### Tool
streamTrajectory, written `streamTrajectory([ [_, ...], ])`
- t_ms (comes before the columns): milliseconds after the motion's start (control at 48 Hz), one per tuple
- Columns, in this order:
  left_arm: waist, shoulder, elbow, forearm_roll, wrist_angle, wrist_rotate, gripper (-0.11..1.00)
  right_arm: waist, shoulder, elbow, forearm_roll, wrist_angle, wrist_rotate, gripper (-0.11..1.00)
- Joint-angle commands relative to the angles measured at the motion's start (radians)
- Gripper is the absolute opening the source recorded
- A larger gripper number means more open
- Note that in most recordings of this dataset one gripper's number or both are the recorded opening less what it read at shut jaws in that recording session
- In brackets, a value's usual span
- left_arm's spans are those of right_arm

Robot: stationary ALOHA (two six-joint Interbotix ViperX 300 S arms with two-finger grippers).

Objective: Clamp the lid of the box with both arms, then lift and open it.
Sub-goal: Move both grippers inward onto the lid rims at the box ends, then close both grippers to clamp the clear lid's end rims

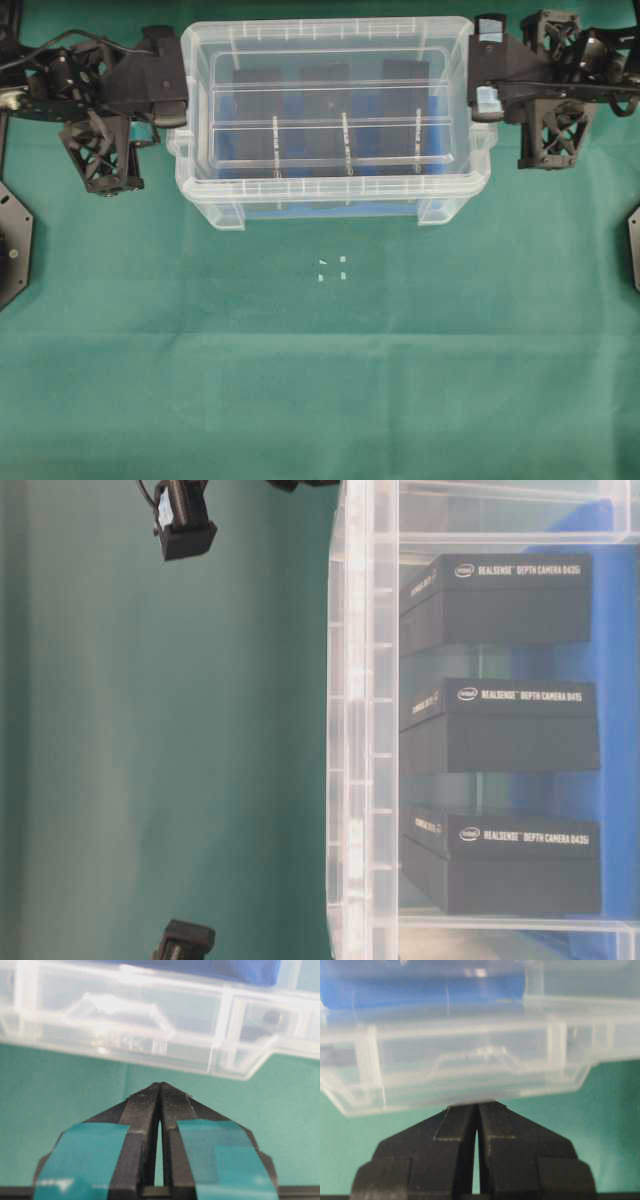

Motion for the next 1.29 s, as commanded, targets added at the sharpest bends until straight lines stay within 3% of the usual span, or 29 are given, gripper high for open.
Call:
streamTrajectory([
  [0, 0.003, 0.006, -0.032, -0.003, -0.005, 0.017, 0.00, 0.011, 0.006, -0.037, 0.000, -0.014, -0.002, 0.00],
  [730, 0.003, 0.071, -0.086, -0.005, -0.044, 0.106, 0.00, 0.038, 0.023, -0.044, 0.005, -0.049, 0.011, 0.00],
  [1272, 0.005, 0.095, -0.107, -0.005, -0.044, 0.107, 0.00, 0.040, 0.023, -0.044, 0.006, -0.061, 0.011, 0.00],
])
